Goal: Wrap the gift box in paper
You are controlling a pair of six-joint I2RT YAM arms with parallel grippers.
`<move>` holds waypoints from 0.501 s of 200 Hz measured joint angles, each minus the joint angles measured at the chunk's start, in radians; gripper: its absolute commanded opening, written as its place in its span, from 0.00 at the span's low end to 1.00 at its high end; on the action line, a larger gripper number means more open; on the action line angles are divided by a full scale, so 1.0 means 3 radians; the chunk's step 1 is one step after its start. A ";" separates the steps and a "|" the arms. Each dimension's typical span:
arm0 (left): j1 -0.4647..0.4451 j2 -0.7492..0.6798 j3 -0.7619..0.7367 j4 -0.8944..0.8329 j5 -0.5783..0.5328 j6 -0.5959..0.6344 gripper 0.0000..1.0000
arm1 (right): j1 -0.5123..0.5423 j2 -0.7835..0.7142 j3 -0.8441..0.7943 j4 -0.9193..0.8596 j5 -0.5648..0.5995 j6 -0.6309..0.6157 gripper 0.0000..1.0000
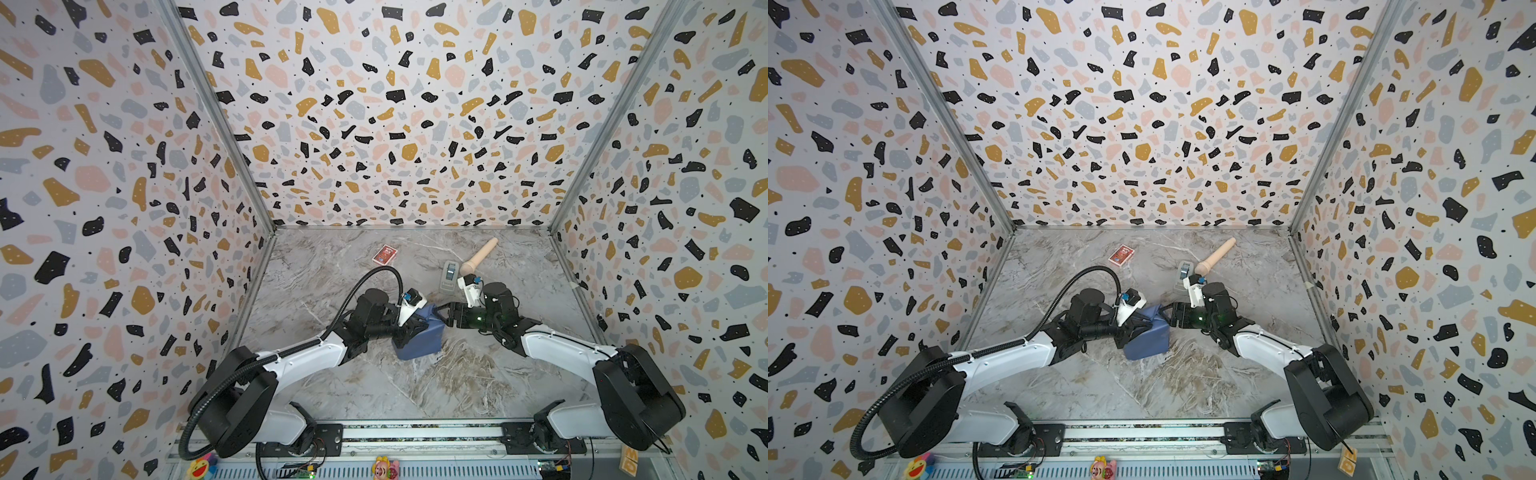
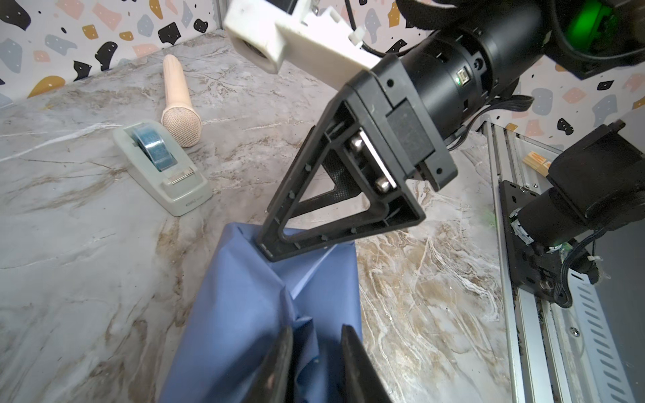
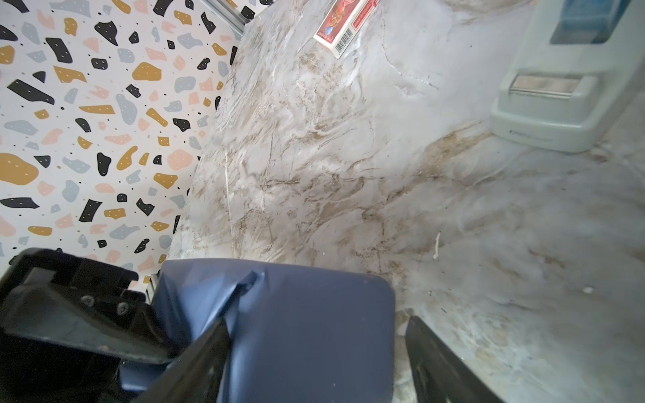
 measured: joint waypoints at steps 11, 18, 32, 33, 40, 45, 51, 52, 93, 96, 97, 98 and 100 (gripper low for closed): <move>0.0000 -0.0009 -0.0011 0.0009 0.0000 -0.0003 0.29 | -0.0011 -0.0088 0.0009 -0.0121 0.0005 -0.0043 0.83; -0.0001 -0.0015 -0.0015 0.0010 0.0000 0.0003 0.30 | -0.0013 -0.0149 0.0013 -0.0179 0.0009 -0.0065 0.84; -0.0001 -0.0028 -0.0031 0.0018 0.0000 0.0006 0.31 | -0.0015 -0.0258 0.0042 -0.0248 0.0013 -0.0080 0.87; -0.0001 -0.0029 -0.0032 0.0019 0.0000 0.0008 0.31 | -0.0015 -0.0261 0.0043 -0.0251 0.0011 -0.0080 0.87; -0.0003 -0.0033 -0.0033 0.0019 0.0000 0.0008 0.32 | -0.0013 -0.0287 0.0065 -0.0254 0.0011 -0.0080 0.88; -0.0004 -0.0033 -0.0033 0.0020 0.0000 0.0008 0.32 | -0.0005 -0.0292 0.0093 -0.0259 0.0011 -0.0079 0.88; -0.0004 -0.0033 -0.0033 0.0020 0.0000 0.0006 0.33 | 0.0008 -0.0284 0.0125 -0.0258 0.0011 -0.0079 0.89; -0.0004 -0.0033 -0.0033 0.0020 0.0000 0.0006 0.33 | 0.0011 -0.0280 0.0134 -0.0257 0.0010 -0.0078 0.89; -0.0023 -0.0050 -0.0050 0.0034 -0.0001 0.0009 0.40 | 0.0139 0.0102 0.0394 -0.0201 0.0000 -0.0074 0.89; -0.0024 -0.0050 -0.0050 0.0034 -0.0001 0.0006 0.40 | 0.0148 0.0130 0.0399 -0.0201 0.0000 -0.0074 0.89; -0.0024 -0.0050 -0.0051 0.0034 -0.0001 0.0006 0.40 | 0.0151 0.0141 0.0401 -0.0202 0.0000 -0.0074 0.89; -0.0025 -0.0051 -0.0051 0.0034 -0.0001 0.0008 0.41 | 0.0155 0.0154 0.0401 -0.0202 0.0001 -0.0074 0.89; -0.0025 -0.0051 -0.0051 0.0034 -0.0001 0.0010 0.41 | 0.0159 0.0167 0.0401 -0.0202 0.0001 -0.0074 0.89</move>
